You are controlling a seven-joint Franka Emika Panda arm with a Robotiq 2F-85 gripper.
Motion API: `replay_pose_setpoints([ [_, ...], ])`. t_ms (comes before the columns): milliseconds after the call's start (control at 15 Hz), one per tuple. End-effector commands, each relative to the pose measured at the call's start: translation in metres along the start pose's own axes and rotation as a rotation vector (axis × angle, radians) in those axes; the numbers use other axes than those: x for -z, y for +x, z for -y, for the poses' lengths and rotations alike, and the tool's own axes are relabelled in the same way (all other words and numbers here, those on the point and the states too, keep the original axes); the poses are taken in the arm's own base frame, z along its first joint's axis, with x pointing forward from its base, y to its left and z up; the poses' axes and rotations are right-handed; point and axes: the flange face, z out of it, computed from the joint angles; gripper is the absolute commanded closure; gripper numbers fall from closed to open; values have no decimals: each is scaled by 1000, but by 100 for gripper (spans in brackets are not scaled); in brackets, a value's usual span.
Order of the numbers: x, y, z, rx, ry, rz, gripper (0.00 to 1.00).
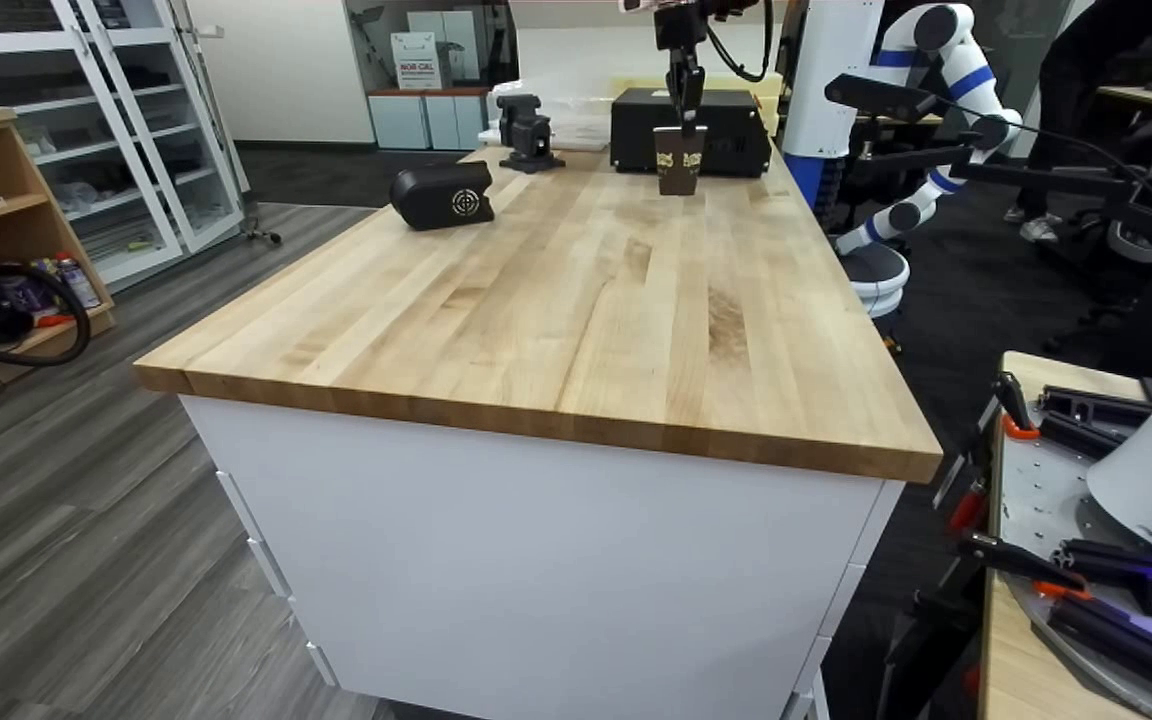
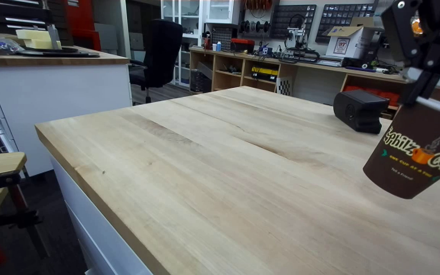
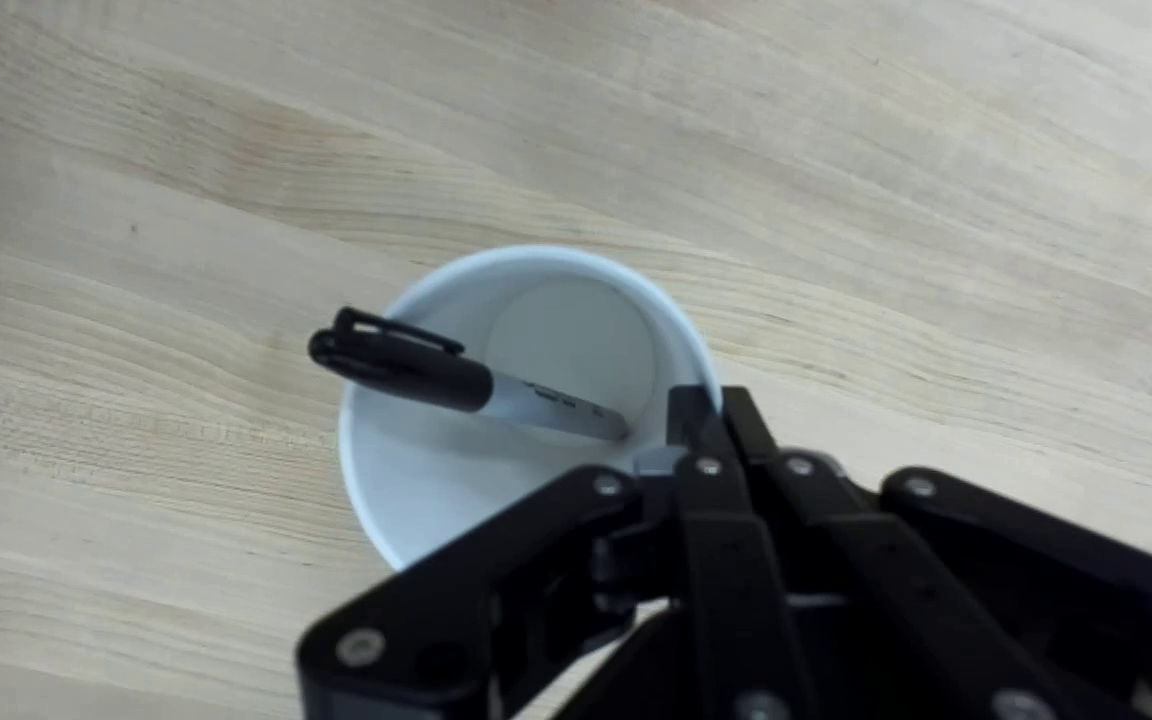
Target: Move the cup to the right
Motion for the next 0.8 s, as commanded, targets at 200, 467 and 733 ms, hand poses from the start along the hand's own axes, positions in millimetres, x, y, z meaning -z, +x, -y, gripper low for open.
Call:
replay_pose_setpoints([
  [200, -20, 9, -19, -5, -49, 2, 98],
  [467, -21, 8, -23, -15, -60, -7, 72],
  [733, -13, 13, -16, -7, -53, -9, 53],
])
